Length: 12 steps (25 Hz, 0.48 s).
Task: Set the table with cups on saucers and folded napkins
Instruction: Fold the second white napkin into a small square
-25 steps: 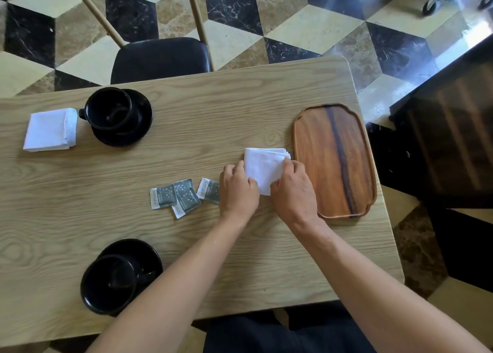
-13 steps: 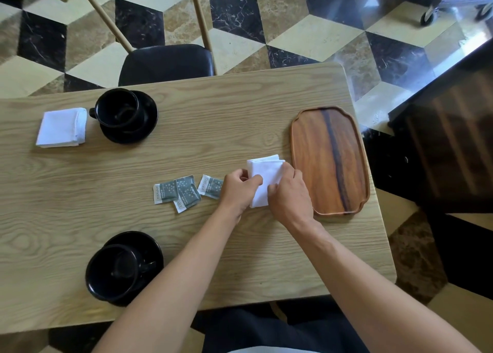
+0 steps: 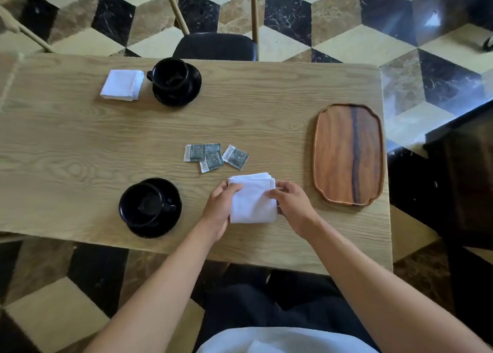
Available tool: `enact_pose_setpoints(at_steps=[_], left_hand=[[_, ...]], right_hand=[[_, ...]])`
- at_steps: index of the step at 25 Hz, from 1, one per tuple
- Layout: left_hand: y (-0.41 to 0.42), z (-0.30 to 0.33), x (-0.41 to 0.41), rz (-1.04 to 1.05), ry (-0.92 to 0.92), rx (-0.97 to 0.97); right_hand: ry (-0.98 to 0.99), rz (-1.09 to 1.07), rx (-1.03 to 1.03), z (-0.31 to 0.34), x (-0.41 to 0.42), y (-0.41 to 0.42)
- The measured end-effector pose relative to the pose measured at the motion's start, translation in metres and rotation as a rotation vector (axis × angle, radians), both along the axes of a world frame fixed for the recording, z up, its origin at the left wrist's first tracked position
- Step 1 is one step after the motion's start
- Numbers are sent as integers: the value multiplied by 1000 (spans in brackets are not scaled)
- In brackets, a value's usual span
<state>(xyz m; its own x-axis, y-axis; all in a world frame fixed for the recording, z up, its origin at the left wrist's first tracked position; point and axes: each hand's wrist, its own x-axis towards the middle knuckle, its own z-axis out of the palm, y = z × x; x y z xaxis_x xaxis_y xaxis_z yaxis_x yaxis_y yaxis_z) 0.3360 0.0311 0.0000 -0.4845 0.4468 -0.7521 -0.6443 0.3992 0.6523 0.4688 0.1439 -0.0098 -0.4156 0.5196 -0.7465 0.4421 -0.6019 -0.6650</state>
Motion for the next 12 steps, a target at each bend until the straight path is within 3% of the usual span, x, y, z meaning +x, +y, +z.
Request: enact_pose_setpoints(at_steps=[6, 12], left_hand=[[-62, -28, -5, 29, 134, -114], [-70, -36, -40, -175, 303, -241]], right_hand=[[-4, 174, -36, -16, -1, -45], [-94, 143, 93, -22, -32, -69]])
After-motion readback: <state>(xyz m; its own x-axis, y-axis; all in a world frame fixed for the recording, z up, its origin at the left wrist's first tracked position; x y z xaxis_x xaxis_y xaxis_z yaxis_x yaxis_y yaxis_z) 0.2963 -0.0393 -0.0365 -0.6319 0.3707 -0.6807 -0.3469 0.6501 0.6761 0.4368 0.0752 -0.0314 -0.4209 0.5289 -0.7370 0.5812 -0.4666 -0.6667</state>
